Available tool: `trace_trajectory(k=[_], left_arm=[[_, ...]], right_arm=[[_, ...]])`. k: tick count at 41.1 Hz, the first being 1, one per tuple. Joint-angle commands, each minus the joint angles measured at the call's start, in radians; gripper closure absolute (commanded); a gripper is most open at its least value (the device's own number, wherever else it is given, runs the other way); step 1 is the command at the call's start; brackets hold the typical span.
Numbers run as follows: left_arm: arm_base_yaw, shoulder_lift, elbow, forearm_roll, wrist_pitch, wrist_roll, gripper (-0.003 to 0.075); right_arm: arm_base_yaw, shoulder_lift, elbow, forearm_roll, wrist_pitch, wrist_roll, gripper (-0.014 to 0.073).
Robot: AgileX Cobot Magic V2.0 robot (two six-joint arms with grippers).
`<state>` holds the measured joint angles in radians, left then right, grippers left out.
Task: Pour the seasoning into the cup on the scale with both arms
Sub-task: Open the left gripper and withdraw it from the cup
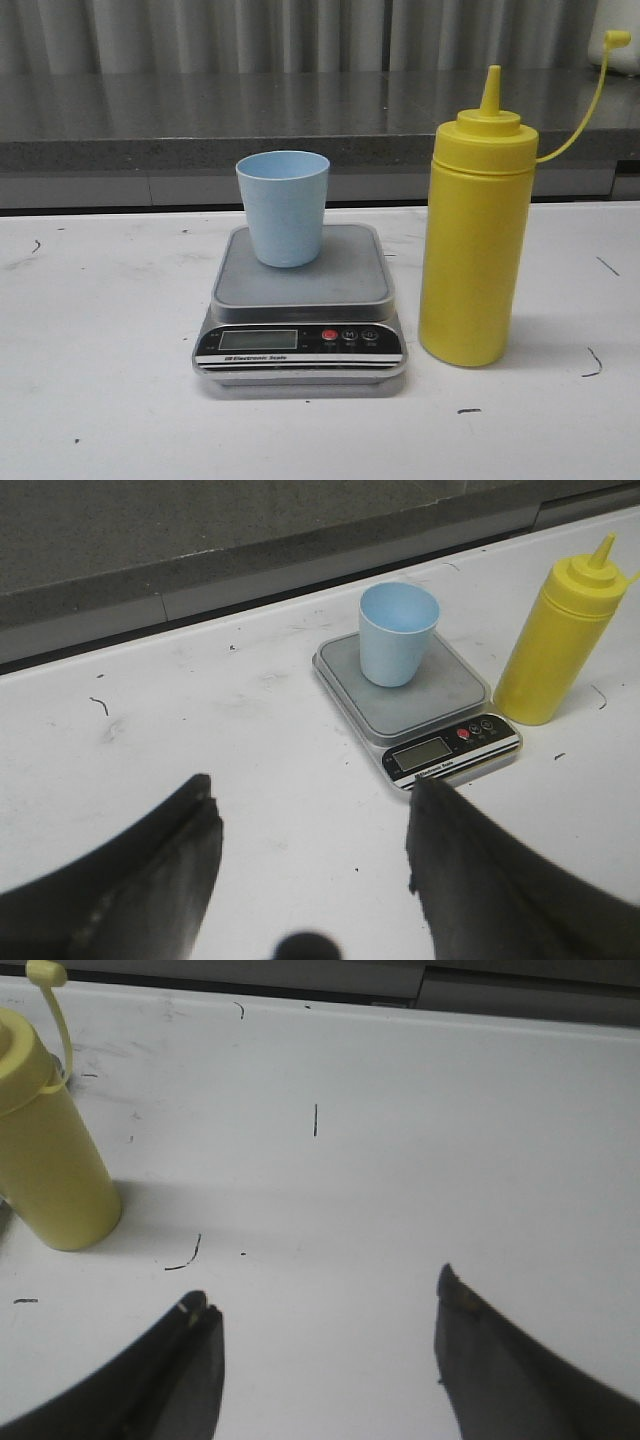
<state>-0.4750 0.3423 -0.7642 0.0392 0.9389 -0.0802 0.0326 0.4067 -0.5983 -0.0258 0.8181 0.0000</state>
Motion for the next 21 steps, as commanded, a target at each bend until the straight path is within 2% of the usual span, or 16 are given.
trace_trajectory(k=[1, 9, 16, 21], left_arm=[[-0.005, 0.010, -0.024, 0.001, -0.073, -0.012, 0.0311], [-0.005, 0.010, -0.024, 0.001, -0.073, -0.012, 0.0311], [-0.005, 0.010, -0.024, 0.001, -0.073, -0.012, 0.0311], [-0.005, 0.010, -0.024, 0.001, -0.073, -0.012, 0.0311]], right_arm=[[-0.003, 0.016, -0.024, -0.007, -0.104, -0.007, 0.0115], [0.002, 0.016, -0.024, 0.076, -0.102, -0.006, 0.0115], [0.069, 0.062, -0.025, 0.133, -0.053, -0.079, 0.0106], [0.143, 0.107, -0.025, 0.137, -0.049, -0.094, 0.0030]])
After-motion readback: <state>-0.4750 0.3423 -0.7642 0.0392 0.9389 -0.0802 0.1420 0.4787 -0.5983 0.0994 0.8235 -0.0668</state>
